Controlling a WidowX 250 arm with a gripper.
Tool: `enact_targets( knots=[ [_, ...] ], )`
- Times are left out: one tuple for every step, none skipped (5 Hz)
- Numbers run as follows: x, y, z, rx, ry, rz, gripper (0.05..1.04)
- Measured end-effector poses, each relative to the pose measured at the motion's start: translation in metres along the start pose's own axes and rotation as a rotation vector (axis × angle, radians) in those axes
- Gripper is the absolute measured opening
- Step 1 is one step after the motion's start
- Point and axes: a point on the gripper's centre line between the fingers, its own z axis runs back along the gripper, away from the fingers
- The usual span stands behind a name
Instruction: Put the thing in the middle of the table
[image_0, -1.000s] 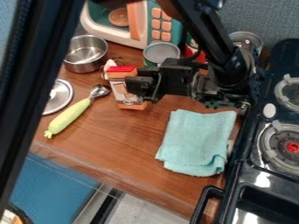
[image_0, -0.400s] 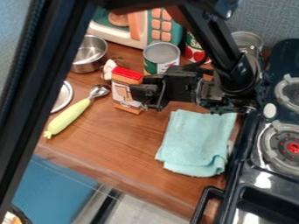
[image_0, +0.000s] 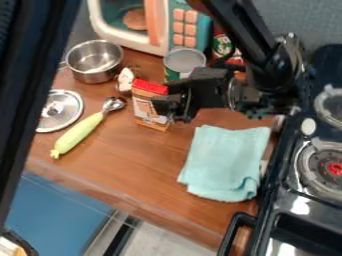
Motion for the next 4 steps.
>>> enact_targets(
  knots=[
    [0.016,0.000,0.007,0.004,0.021,0.033,0.972],
    [0.041,-0.002,0.020,0.003,0.066,0.066,1.005],
    [0.062,-0.003,0.042,-0.037,0.129,0.067,1.000],
    [0.094,0.005,0.067,-0.113,0.399,0.075,1.001]
  ],
)
